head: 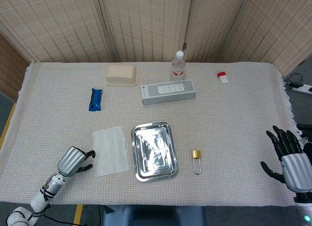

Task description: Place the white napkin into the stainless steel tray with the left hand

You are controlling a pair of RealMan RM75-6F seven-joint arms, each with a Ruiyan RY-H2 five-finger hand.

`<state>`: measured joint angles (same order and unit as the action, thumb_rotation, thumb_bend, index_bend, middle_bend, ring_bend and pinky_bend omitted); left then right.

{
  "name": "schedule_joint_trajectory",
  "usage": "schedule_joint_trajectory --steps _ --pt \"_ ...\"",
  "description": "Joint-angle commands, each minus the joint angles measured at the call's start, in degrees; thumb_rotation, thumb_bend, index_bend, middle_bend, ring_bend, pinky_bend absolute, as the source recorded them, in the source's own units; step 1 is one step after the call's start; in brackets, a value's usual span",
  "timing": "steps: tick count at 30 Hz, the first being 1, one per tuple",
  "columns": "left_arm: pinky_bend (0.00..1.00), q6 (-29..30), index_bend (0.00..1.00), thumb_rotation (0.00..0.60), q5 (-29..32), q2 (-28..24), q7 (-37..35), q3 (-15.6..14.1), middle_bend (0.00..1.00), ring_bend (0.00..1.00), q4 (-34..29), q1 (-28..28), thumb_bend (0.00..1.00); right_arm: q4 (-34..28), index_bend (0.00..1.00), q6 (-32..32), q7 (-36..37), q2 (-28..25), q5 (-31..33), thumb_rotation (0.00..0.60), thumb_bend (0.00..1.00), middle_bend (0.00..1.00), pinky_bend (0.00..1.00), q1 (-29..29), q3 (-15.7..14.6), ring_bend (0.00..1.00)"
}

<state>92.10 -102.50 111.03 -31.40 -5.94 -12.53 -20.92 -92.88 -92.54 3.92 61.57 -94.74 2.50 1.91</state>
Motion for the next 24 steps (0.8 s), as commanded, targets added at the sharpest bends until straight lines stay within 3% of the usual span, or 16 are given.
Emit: schedule_joint_trajectory --steps 1,11,24 --pt "1.0 -0.57 0.57 0.6 0.28 0.37 -0.56 -0.34 1.0 1.0 0.4 -0.11 0.17 -0.05 0.0 -0.04 0.18 -0.01 0.17 0.6 0.32 0.0 0.0 -0.03 0.1 0.0" --pt "1.0 -2.84 0.58 0.6 1.18 1.51 -1.99 -1.33 1.0 1.0 1.92 -0.67 0.16 0.21 0.0 -1.66 1.67 -0.26 0.57 0.6 0.32 0.0 0.0 -0.59 0.88 0.0" --pt "1.0 -3.21 0.59 0.6 3.7 6.42 -5.59 0.01 1.0 1.0 2.76 -2.84 0.16 0.5 0.0 -3.33 2.93 0.2 1.98 0.6 0.32 0.0 0.0 -1.23 2.28 0.0"
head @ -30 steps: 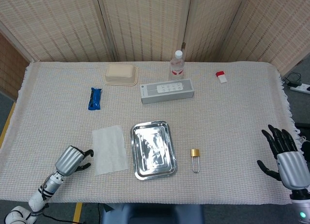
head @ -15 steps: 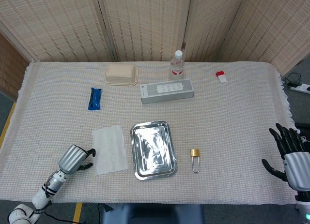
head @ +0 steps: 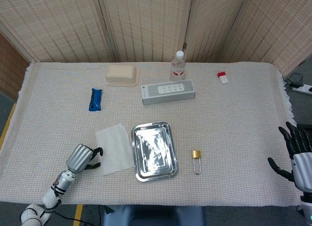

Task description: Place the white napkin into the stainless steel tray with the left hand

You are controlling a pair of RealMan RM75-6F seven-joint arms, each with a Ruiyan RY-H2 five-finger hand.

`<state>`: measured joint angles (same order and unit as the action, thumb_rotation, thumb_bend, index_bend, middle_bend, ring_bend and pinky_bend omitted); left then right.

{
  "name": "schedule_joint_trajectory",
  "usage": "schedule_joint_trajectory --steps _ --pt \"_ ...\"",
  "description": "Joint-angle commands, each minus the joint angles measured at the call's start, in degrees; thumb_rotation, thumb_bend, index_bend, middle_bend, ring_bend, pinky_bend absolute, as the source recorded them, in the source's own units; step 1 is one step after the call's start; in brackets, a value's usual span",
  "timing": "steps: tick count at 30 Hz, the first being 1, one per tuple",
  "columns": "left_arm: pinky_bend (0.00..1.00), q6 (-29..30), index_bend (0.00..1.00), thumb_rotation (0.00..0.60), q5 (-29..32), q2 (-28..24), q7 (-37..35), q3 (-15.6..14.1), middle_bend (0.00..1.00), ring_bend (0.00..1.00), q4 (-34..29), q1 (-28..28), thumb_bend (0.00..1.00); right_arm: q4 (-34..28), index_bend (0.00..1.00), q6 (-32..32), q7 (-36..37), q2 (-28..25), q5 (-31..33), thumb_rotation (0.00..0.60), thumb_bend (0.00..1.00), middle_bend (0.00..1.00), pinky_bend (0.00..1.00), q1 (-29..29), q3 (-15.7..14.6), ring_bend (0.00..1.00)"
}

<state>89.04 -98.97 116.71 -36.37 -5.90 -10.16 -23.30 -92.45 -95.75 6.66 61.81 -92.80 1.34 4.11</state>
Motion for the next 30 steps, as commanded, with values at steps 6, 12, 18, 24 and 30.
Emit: schedule_joint_trajectory --steps 6,12,18,24,30 --pt "1.0 -1.29 0.59 0.6 0.09 2.1 -2.0 -0.74 1.0 1.0 1.18 -0.92 0.18 0.01 0.0 -0.35 0.94 -0.37 0.38 0.6 0.32 0.0 0.0 -0.26 0.35 0.0" --pt "1.0 -1.88 0.59 0.6 -0.23 3.03 -3.44 -1.66 1.0 1.0 1.61 -0.8 0.34 -0.06 0.0 -0.07 0.79 -0.43 0.47 0.6 0.32 0.0 0.0 -0.29 0.33 0.0" --pt "1.0 -0.45 0.57 0.6 0.65 4.11 -3.07 -1.05 1.0 1.0 2.17 -0.86 0.44 -0.4 0.0 0.63 0.53 -0.74 0.42 0.6 0.32 0.0 0.0 -0.21 0.06 0.0" --pt "1.0 -0.31 0.58 0.6 0.84 4.63 -3.26 -1.22 1.0 1.0 2.45 -0.92 0.52 -0.52 0.0 0.9 0.48 -0.84 0.47 0.6 0.32 0.0 0.0 -0.17 0.05 0.0" --pt "1.0 -0.2 0.58 0.6 1.06 4.81 -3.08 -1.33 1.0 1.0 2.68 -0.84 0.59 -0.57 0.0 1.09 0.39 -0.92 0.42 0.6 0.32 0.0 0.0 -0.15 0.0 0.0"
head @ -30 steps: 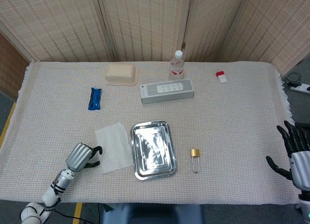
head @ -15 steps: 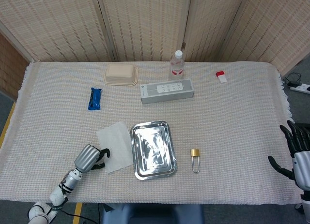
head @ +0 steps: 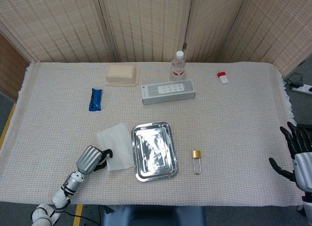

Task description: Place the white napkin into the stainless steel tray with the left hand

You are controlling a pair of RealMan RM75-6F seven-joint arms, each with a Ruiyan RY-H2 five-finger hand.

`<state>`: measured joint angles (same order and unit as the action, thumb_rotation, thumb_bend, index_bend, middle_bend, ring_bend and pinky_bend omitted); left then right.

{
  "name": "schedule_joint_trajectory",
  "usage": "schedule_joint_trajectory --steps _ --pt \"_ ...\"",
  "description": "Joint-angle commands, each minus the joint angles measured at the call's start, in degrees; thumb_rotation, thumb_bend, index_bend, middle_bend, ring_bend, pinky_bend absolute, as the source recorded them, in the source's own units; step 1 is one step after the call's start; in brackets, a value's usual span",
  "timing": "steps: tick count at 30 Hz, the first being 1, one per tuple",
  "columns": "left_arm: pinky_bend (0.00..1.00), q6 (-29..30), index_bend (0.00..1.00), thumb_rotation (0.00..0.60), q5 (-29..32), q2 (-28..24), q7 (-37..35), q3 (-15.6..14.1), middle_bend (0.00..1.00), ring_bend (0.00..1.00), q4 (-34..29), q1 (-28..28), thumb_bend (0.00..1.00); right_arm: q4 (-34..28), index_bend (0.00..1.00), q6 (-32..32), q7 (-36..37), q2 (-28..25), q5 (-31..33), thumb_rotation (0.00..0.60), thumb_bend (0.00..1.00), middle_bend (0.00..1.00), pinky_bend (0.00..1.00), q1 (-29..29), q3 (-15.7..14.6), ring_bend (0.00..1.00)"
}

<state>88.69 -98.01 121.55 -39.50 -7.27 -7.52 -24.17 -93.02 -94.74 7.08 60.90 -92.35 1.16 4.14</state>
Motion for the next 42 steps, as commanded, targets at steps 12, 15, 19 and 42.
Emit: schedule_joint_trajectory --steps 12,15,19,42 --pt "1.0 6.55 0.58 0.6 1.52 -1.81 2.63 1.49 1.0 1.0 0.06 -0.63 0.59 -0.09 0.0 0.43 -0.22 0.01 -0.34 0.6 0.32 0.0 0.0 0.11 -0.23 0.0" --pt "1.0 10.56 0.58 0.6 2.63 -3.35 4.12 2.95 1.0 1.0 -0.79 -1.72 0.59 -0.07 0.0 0.85 -0.01 -0.13 -0.56 0.6 0.32 0.0 0.0 0.31 -0.38 0.0" --pt "1.0 15.17 0.58 0.6 3.98 -4.9 5.02 4.97 1.0 1.0 -3.5 -3.67 0.59 -0.25 0.0 0.42 0.92 -0.54 -0.93 0.6 0.32 0.0 0.0 0.07 -0.56 0.0" --pt "1.0 12.05 0.56 0.6 -0.07 -8.27 31.95 7.24 1.0 1.0 -25.67 -17.84 0.6 0.99 0.0 -3.64 12.71 -4.77 -2.58 0.6 0.32 0.0 0.0 -1.75 -1.02 0.0"
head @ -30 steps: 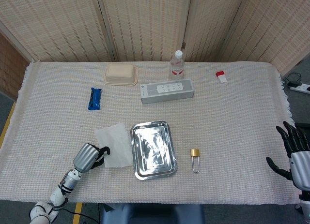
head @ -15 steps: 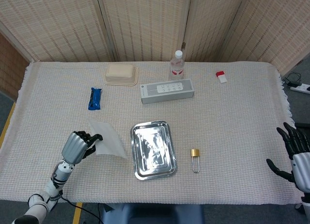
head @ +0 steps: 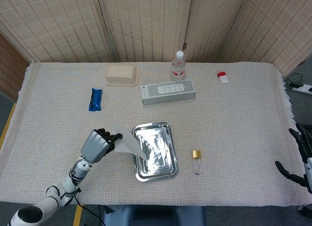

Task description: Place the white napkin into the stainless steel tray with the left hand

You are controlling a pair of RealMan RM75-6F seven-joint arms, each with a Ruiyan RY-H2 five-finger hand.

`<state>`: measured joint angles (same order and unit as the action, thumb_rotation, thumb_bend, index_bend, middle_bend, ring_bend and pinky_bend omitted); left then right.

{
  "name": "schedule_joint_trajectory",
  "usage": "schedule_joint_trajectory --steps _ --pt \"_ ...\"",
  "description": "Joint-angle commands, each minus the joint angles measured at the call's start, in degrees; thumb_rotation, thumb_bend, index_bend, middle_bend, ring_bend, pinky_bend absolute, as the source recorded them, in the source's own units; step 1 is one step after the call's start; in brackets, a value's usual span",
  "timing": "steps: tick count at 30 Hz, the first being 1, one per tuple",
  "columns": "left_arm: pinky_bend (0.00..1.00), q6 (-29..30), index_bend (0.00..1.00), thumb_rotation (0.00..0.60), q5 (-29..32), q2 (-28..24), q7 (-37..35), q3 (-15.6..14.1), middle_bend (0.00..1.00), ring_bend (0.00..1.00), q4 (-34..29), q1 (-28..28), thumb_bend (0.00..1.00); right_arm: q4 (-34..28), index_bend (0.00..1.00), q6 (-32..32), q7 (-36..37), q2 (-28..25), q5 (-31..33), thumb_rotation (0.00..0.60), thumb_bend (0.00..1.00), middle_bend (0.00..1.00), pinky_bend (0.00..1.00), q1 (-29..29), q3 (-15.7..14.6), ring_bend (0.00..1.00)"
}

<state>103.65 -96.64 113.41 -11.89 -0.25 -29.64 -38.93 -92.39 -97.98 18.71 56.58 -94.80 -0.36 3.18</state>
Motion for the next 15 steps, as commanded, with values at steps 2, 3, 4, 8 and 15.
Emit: schedule_joint_trajectory --steps 2,3,4,8,15 --pt "1.0 -4.86 0.56 0.6 -1.64 -0.07 6.77 0.82 1.0 1.0 -5.89 -4.7 0.6 0.6 0.0 -0.51 1.98 -0.7 -0.07 0.6 0.32 0.0 0.0 -0.3 -0.05 0.0" --pt "1.0 -5.59 0.56 0.6 -1.71 0.03 7.71 1.05 1.0 1.0 -6.85 -5.25 0.6 0.72 0.0 -0.58 2.27 -0.78 -0.08 0.6 0.32 0.0 0.0 -0.32 -0.05 0.0" --pt "1.0 -6.27 0.56 0.6 -1.79 0.15 8.61 1.24 1.0 1.0 -7.68 -5.73 0.6 0.82 0.0 -0.64 2.54 -0.85 -0.09 0.6 0.32 0.0 0.0 -0.35 -0.05 0.0" --pt "1.0 -9.14 0.56 0.6 -1.68 1.27 11.81 1.45 1.0 1.0 -9.85 -6.3 0.6 1.0 0.0 -0.96 3.35 -1.11 -0.31 0.6 0.32 0.0 0.0 -0.51 -0.14 0.0" --pt "1.0 -11.31 0.56 0.6 -1.91 2.54 14.89 -0.22 1.0 1.0 -9.15 -4.01 0.6 1.18 0.0 -1.75 4.05 -1.28 -0.81 0.6 0.32 0.0 0.0 -0.83 -0.27 0.0"
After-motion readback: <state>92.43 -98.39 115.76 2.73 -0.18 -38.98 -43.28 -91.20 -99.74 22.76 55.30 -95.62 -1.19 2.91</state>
